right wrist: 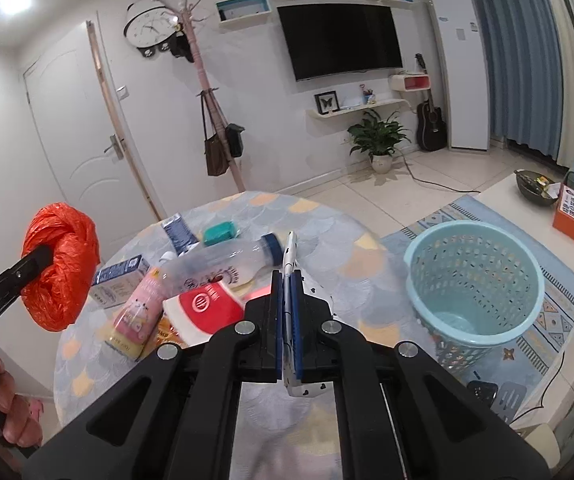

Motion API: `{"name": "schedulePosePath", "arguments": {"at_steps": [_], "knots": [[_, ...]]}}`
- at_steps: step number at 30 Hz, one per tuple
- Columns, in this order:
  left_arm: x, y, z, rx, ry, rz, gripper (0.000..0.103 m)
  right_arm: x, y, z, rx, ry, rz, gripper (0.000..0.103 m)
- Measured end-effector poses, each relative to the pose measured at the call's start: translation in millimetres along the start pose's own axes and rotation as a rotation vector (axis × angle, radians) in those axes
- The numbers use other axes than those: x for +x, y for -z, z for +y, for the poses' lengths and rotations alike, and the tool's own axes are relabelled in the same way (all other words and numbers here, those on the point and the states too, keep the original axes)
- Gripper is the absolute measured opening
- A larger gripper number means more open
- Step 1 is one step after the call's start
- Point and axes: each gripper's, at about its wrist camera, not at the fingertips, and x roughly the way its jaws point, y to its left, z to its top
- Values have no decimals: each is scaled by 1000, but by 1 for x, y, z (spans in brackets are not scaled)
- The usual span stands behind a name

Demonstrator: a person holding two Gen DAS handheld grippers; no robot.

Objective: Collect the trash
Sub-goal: 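Carry the bag and paper over the blue basket and open both tools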

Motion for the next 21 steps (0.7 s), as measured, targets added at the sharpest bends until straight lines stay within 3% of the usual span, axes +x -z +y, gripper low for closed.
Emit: {"name": "schedulePosePath", "arguments": {"at_steps": [12,21], "knots": [[50,-15,-84,126,135,25,25,-17,-34,-68,83,81,-93,2],[119,-14,-168,205,258,108,25,-11,-52,-142,175,152,-117,2]]}}
